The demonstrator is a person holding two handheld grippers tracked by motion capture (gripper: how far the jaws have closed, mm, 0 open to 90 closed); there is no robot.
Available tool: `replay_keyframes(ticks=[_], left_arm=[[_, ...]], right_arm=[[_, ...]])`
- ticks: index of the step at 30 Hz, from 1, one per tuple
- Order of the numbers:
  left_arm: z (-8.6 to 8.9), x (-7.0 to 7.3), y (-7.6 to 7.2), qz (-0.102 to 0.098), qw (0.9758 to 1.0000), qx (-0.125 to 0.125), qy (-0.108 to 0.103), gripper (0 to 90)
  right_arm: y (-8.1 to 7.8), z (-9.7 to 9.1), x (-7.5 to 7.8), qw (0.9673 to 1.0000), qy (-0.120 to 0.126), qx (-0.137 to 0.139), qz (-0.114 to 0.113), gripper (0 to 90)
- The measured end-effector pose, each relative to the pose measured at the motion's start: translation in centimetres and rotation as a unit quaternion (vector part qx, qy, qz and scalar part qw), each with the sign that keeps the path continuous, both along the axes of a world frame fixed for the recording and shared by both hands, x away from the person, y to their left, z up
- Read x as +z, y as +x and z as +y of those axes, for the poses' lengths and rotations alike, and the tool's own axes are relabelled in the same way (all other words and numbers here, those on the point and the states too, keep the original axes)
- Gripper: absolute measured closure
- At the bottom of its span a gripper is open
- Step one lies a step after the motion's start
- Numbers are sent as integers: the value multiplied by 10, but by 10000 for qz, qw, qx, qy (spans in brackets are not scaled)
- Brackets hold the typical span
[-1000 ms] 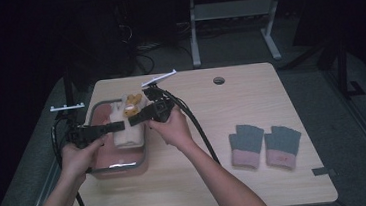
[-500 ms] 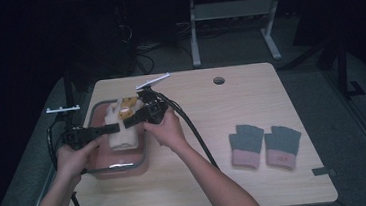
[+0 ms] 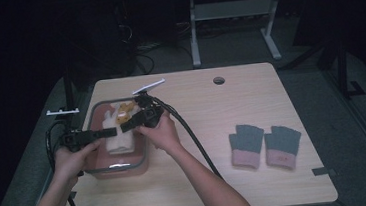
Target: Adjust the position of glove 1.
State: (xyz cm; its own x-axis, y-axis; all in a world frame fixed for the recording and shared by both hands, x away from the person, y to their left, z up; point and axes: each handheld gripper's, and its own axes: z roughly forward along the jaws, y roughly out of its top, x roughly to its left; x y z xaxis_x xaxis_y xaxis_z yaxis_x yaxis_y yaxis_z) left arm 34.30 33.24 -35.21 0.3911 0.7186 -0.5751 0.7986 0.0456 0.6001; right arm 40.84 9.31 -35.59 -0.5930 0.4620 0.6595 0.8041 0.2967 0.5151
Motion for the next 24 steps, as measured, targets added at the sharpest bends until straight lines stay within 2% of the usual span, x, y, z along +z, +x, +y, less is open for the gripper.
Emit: replay_keyframes(ticks=[19,24], left_arm=[[7,-18,7,307,9994,51,144,728],[8,-25,9,430,9988,58,222,728]], right_arm=[[8,12,-22,9996,-153,45,251,786],[10,16,-30,9991,-258,54,347,777]])
